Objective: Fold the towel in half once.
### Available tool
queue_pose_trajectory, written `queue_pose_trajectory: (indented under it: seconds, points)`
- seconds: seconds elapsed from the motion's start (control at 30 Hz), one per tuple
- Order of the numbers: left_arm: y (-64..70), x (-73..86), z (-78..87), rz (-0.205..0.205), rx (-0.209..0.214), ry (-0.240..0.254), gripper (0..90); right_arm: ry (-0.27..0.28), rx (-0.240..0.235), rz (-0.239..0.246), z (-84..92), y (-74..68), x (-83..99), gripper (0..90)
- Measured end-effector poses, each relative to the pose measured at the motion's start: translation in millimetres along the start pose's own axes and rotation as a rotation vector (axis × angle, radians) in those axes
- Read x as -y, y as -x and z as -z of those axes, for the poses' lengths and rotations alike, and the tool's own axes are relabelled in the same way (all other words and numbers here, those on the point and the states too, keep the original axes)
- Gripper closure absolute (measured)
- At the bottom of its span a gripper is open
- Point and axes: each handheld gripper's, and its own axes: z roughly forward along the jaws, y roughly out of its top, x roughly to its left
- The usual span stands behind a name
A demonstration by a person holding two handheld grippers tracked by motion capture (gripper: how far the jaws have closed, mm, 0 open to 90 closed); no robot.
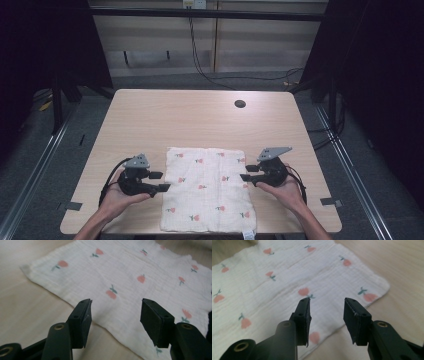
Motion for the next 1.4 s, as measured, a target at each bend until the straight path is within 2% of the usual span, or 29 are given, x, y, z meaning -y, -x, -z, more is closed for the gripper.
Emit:
queue_pose_trajectory:
  seconds: [0.03, 0.07, 0.1, 0.2, 0.23, 0.27, 0.37, 0.4, 0.5, 0.57, 0.63, 0.7, 0.77, 0.8, 0.87, 0.93, 1.0, 1.03, 1.17, 1.2, 1.33, 1.37, 1.4]
  points:
    - [-1.8, -3.3, 0.7, -0.011, -0.002, -0.004, 43.1, 0.008, 0.007, -0.005, -0.4, 3.9, -3.0, 57.7]
    - [-4.9, -8.7, 1.4, -0.033, -0.028, -0.009, 43.5, 0.008, 0.016, -0.002, -1.0, 6.7, -5.4, 57.7]
    - [-8.6, -13.1, 2.4, -0.033, -0.048, -0.011, 43.7, 0.002, 0.029, 0.001, -1.9, 10.3, -9.5, 58.1]
    - [-20.0, -22.5, 5.0, -0.007, -0.064, 0.020, 43.9, 0.011, 0.047, 0.004, -2.8, 18.6, -17.8, 58.6]
    - [-23.8, -25.5, 4.9, 0.001, -0.070, 0.030, 44.4, 0.013, 0.079, 0.016, -1.8, 23.8, -23.9, 59.1]
    - [-28.2, -28.3, 4.6, 0.004, -0.076, 0.035, 44.4, 0.013, 0.079, 0.016, -1.8, 23.8, -23.9, 59.1]
    - [-39.6, -35.6, -2.6, 0.026, -0.112, 0.036, 47.8, 0.051, 0.106, 0.012, 3.1, 34.3, -35.0, 60.0]
    - [-43.8, -37.7, -7.5, 0.048, -0.118, 0.038, 49.4, 0.058, 0.108, 0.010, 3.9, 37.3, -37.7, 60.9]
    - [-52.2, -42.5, -21.3, 0.050, -0.122, 0.015, 51.5, 0.052, 0.115, 0.006, 0.7, 49.3, -47.4, 62.3]
    - [-60.9, -46.5, -30.4, 0.057, -0.113, -0.006, 53.4, 0.027, 0.111, 0.007, -5.9, 54.8, -50.8, 63.0]
    - [-68.2, -48.8, -36.2, 0.077, -0.110, 0.009, 54.0, 0.020, 0.107, -0.001, -12.5, 59.7, -51.6, 63.5]
    - [-72.3, -49.9, -41.7, 0.076, -0.116, -0.007, 54.6, 0.017, 0.107, -0.018, -21.2, 66.2, -50.5, 64.2]
    - [-74.0, -48.9, -44.9, 0.090, -0.100, -0.004, 54.5, 0.015, 0.103, -0.042, -28.0, 72.2, -47.4, 64.3]
    - [-73.8, -49.1, -46.2, 0.077, -0.111, -0.022, 54.6, 0.012, 0.106, -0.050, -31.6, 74.9, -45.7, 64.2]
    - [-75.1, -49.0, -44.9, 0.078, -0.109, -0.007, 54.5, 0.008, 0.097, -0.067, -37.4, 79.6, -43.1, 64.5]
    - [-76.1, -48.7, -43.6, 0.070, -0.122, -0.008, 54.3, -0.004, 0.086, -0.077, -44.8, 82.0, -40.4, 65.1]
    - [-78.4, -45.8, -44.1, 0.082, -0.120, -0.005, 53.3, -0.023, 0.079, -0.076, -51.6, 81.4, -38.1, 65.1]
    - [-78.7, -44.5, -44.6, 0.085, -0.133, -0.008, 53.1, -0.031, 0.071, -0.071, -56.8, 81.0, -36.3, 65.1]
    - [-84.3, -38.4, -43.7, 0.094, -0.152, -0.027, 51.9, -0.044, 0.079, -0.073, -64.9, 78.0, -32.7, 63.2]
    - [-85.7, -37.6, -43.4, 0.106, -0.158, -0.014, 50.9, -0.051, 0.077, -0.075, -65.8, 78.0, -32.0, 63.2]
    - [-89.1, -37.7, -46.2, 0.105, -0.176, -0.034, 47.9, -0.062, 0.074, -0.055, -68.7, 77.1, -28.7, 65.9]
    - [-89.9, -38.2, -47.3, 0.097, -0.196, -0.049, 47.0, -0.062, 0.079, -0.048, -68.9, 76.4, -28.8, 66.7]
    - [-89.9, -38.3, -49.5, 0.106, -0.196, -0.042, 45.3, -0.072, 0.092, -0.031, -68.8, 74.9, -29.2, 68.0]
